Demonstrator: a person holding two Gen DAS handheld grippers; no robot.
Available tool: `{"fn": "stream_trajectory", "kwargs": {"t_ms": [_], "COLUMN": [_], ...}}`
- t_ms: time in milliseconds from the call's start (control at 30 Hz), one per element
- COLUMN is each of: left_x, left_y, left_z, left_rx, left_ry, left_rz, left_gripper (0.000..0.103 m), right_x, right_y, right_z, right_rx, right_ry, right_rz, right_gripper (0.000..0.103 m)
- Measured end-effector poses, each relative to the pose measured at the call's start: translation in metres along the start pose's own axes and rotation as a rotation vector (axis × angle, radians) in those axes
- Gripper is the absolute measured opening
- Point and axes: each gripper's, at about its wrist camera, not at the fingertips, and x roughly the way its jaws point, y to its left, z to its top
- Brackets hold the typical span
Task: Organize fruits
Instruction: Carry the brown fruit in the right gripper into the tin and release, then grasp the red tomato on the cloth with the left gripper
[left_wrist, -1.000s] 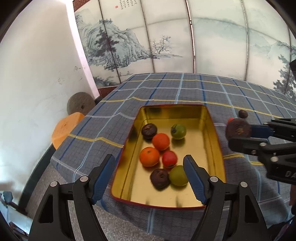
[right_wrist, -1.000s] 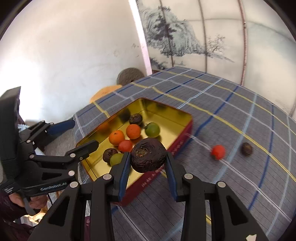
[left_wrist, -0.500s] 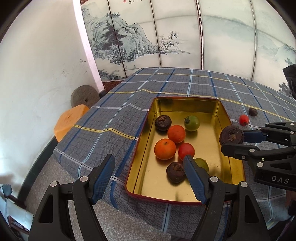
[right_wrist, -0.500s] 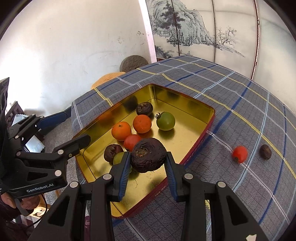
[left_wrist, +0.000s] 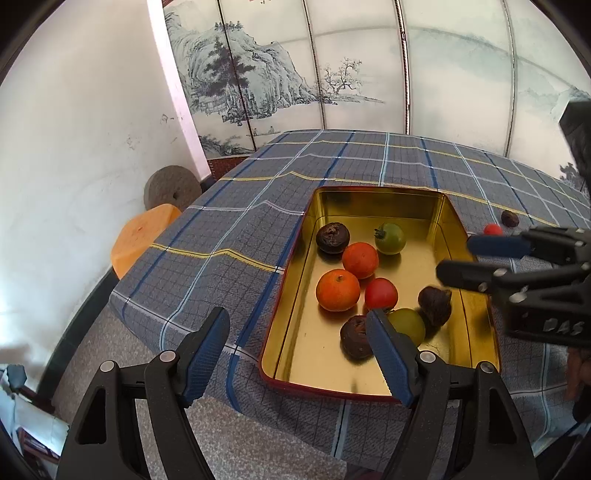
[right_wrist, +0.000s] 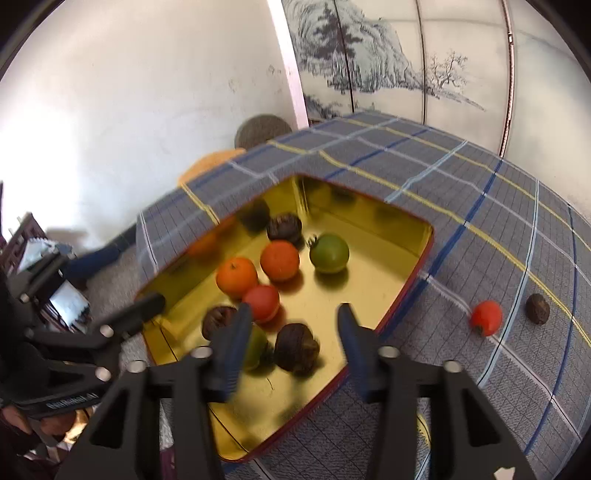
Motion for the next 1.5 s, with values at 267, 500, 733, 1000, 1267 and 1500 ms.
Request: {"fn": "stream_trajectory", "kwargs": {"t_ms": [267,500,733,1000,1267,1500], "left_x": [0.000,-0.002,-0.009,-0.017,-0.021,-0.018], "left_y": [-0.002,-0.008,-0.021,-0.047,-0.085,-0.125], "left_z": [0.000,0.003,0.005,0.014,0.025,0.039], "left_rx": [0.008,0.023,0.071,0.140,0.239,0.315], "left_ry": [0.000,-0.003,-0.015,-0.028,-0.049,-0.020], "left_rz": [0.003,0.006,0.012,0.011,0.013,-0.079], "left_gripper": [0.077,0.077,0.077,0.077,0.078,0.078], "right_x": [-0.036,-0.060,-0.084,-0.107,-0.124,-0.127], "right_y": [-0.018,-0.084,-0.169,-0.234,-0.269,-0.280], "right_z": [-0.013,-0.054,-0.103,-0.139,-0.156,-0.157], "right_rx": [0.028,0.133,0.254,0.338,0.430,0.465], "right_ry": [-0.081,-0.050,0.040,0.122,0.082,0.071], "right_rz": [-0.065,-0.226,-0.450,-0.602,-0.598,-0.623], "right_gripper": [0.069,0.075,0.086,0.093,0.102,0.103]}}
